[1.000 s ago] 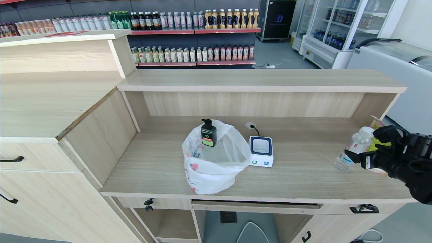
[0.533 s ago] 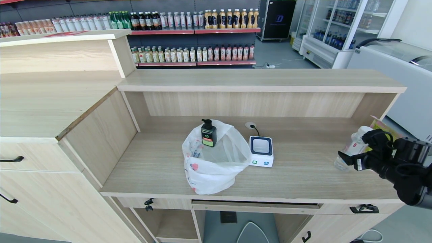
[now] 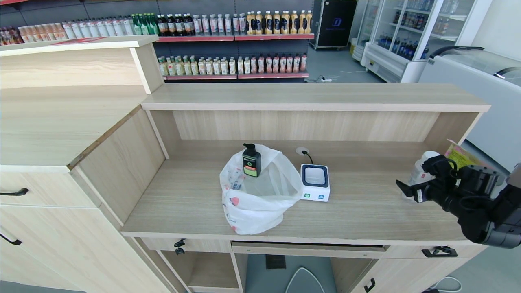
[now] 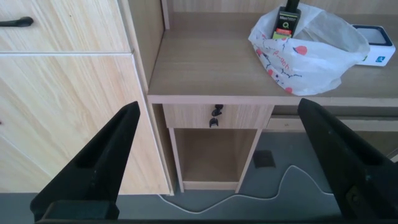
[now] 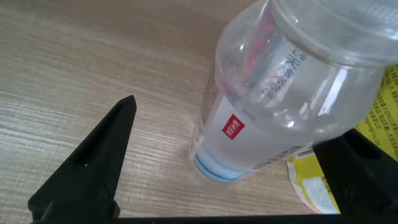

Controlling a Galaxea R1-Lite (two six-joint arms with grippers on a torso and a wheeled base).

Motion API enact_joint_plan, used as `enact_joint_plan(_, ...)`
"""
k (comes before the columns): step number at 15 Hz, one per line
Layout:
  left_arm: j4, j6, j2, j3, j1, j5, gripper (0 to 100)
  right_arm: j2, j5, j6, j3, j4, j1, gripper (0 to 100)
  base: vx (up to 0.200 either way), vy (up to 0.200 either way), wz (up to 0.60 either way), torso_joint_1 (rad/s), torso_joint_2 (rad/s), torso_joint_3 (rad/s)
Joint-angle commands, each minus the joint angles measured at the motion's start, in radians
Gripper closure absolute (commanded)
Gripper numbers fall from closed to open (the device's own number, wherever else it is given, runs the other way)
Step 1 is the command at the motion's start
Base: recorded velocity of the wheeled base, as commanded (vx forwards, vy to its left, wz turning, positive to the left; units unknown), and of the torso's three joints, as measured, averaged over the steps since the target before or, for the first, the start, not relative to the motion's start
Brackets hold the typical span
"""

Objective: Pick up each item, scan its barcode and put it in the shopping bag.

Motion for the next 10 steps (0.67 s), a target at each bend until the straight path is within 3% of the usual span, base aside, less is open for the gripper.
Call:
enact_joint_plan(1, 0.0, 0.0, 0.001, 0.0, 0.0, 0.0, 0, 0.013, 0.0, 0.003, -0.02, -0.001, 0.003, 0, 0.0, 0.0, 0.0, 0.0, 0.0, 0.0)
enact_joint_plan(9, 0.0, 0.0, 0.001, 0.0, 0.0, 0.0, 0, 0.046, 0.003, 0.009, -0.102, 0.0, -0.015, 0, 0.0, 0.0, 0.0, 0.0, 0.0, 0.0)
enact_joint_plan(10, 0.0, 0.0, 0.001, 0.0, 0.0, 0.0, 0, 0.053, 0.003, 0.009, -0.106, -0.001, -0.017, 100, 0.0, 0.0, 0.0, 0.0, 0.0, 0.0)
